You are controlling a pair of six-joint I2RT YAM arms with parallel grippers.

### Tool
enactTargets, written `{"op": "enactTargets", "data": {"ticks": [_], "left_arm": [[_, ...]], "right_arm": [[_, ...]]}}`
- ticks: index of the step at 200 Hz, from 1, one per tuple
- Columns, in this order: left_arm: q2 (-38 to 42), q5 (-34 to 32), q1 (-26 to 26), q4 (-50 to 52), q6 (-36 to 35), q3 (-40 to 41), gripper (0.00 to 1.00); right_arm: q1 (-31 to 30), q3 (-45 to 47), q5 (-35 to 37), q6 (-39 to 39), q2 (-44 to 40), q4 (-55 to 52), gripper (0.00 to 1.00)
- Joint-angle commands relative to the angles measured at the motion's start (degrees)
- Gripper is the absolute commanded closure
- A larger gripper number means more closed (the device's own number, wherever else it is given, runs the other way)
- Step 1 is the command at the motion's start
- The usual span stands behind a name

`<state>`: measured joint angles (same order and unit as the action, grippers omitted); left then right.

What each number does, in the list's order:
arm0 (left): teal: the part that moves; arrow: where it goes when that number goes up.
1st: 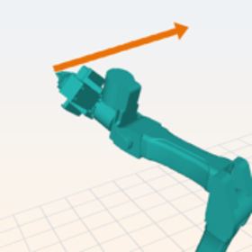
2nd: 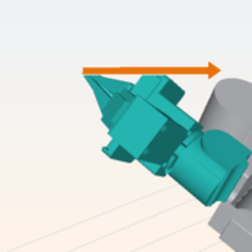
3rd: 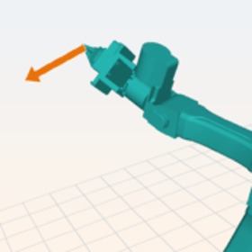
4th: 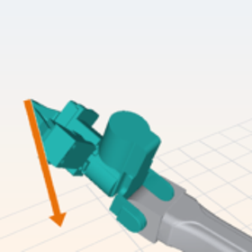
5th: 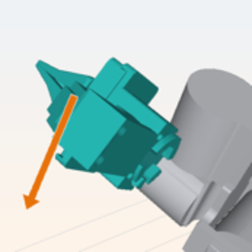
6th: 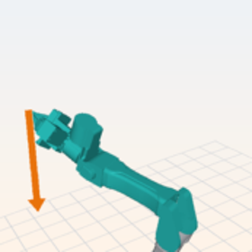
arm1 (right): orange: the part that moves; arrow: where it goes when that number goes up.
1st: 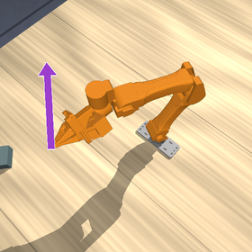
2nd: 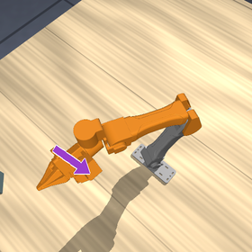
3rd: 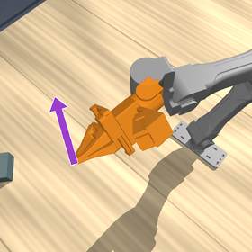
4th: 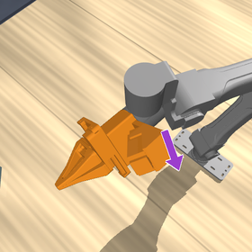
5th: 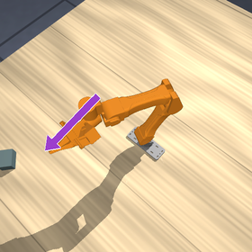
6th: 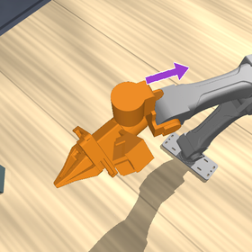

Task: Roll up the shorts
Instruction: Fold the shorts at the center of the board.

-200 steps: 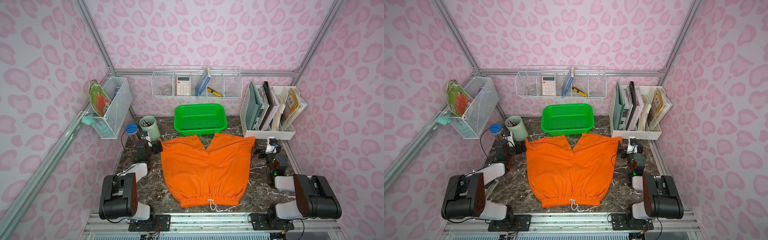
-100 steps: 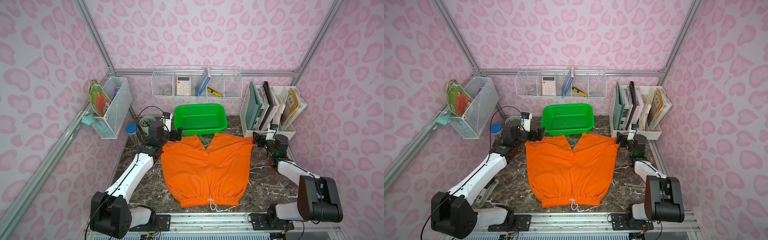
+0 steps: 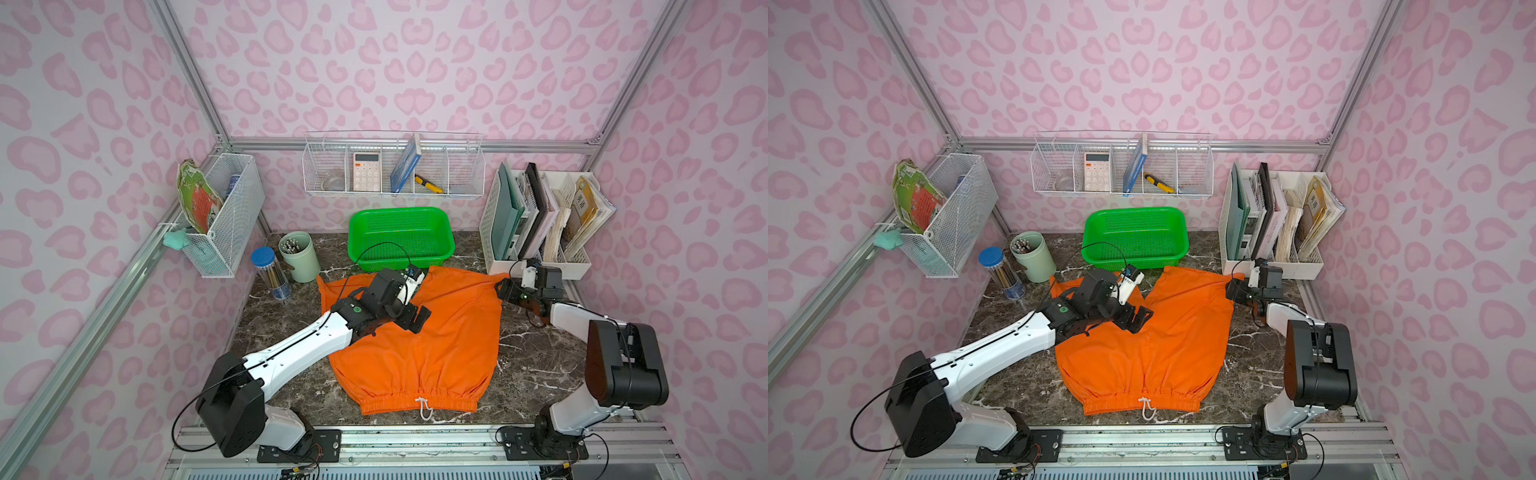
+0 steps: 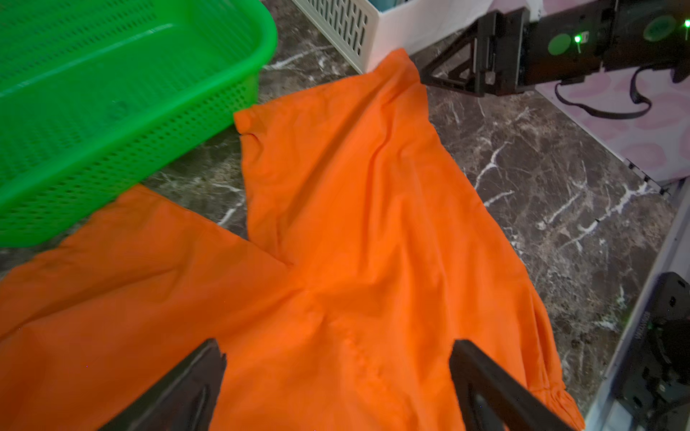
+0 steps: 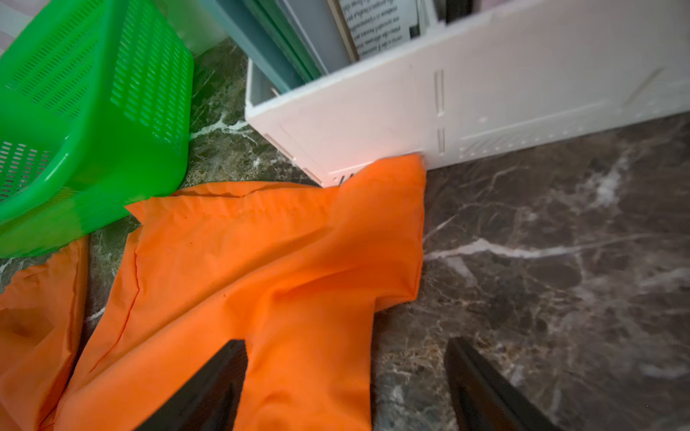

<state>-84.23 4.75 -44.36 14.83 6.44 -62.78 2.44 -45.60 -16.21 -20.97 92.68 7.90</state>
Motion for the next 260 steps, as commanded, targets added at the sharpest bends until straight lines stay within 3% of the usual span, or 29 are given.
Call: {"op": "enactTargets", "data": {"ticks": [1, 62, 153, 211, 242, 260], "left_arm": [[-4.88, 1.65, -4.05, -0.67, 3.4, -2.96, 0.01], [-20.13, 4.39, -13.87, 1.22, 3.45, -13.58, 0.01], [-28.99, -2.6, -25.47, 12.32, -0.57, -20.16, 0.01], [-34.96, -5.0, -28.54, 14.4, -1.21, -25.56, 0.02], [-38.02, -5.36, -28.69, 16.29, -0.99, -27.85, 0.1], [-39.15, -5.65, -28.68, 17.3, -0.8, -29.02, 0.24]], "right_arm": [[-0.2, -0.54, -0.58, -1.53, 1.1, -1.98, 0.15], [-1.03, -1.64, -0.58, -1.97, 3.79, -2.75, 0.16], [-0.94, -1.48, -0.5, -3.54, 4.79, -2.89, 0.15], [-0.94, -1.7, -1.29, -3.8, 5.41, -2.8, 0.15], [-0.83, -2.3, -2.04, -3.28, 6.88, -2.81, 0.16], [-0.83, -2.73, -2.74, -3.28, 8.08, -2.54, 0.19]]}}
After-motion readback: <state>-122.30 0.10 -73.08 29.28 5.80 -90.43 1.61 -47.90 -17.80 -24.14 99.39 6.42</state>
